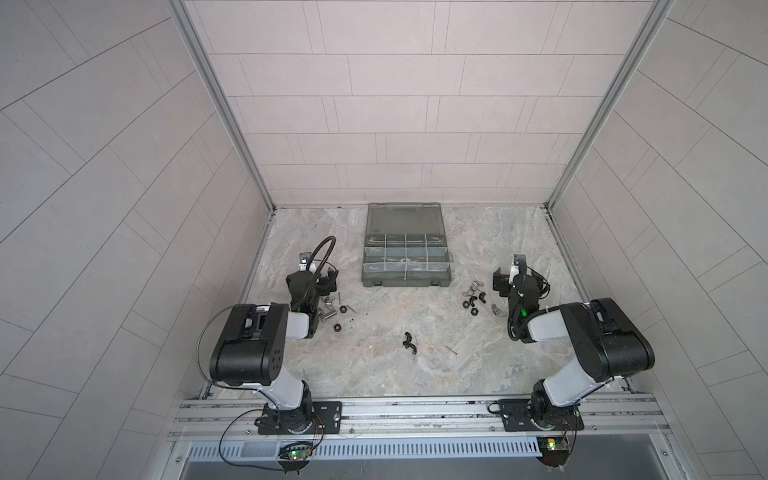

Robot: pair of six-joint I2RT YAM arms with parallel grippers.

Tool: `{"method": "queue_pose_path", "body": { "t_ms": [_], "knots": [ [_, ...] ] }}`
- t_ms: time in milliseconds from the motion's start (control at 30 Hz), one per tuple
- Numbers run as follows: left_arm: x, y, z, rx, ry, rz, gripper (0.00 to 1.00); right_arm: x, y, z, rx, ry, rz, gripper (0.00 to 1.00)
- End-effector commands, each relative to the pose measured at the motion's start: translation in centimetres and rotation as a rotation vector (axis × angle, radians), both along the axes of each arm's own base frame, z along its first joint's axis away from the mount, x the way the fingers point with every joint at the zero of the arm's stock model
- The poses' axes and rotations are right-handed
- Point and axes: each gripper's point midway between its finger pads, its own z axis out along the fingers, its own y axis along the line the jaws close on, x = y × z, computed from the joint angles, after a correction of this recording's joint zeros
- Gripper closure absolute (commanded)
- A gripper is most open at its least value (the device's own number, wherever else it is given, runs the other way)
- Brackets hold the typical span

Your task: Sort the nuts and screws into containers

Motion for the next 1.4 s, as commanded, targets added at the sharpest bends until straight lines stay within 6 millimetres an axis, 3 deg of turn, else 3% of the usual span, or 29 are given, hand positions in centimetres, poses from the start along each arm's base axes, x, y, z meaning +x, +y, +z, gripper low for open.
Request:
{"method": "queue_pose_path", "body": {
  "t_ms": [0,133,967,1100,1367],
  "knots": [
    [0.4,0.2,0.6,-0.01,-0.032,0.001,0.0,0.2,0.2,0.5,0.01,-0.017,0.016,0.01],
    [0.4,0.2,0.6,-0.01,-0.027,0.002,0.0,0.6,1.7,0.2,0.015,-0.001,0.113,0.01],
    [0.5,0.2,0.6,-0.01,-0.031,0.002,0.0,0.9,1.3,0.1,0.045,0.004,0.113,0.01],
    [0.3,0.1,0.9,-0.026,-0.055,-0.011,0.1,0.9,1.3,0.1,0.049,0.008,0.112,0.01],
    [0.0,-1.4,1.4,-0.046,-0.076,-0.112,0.04,0.9,1.1,0.0,0.068,0.015,0.118,0.01]
  ]
}}
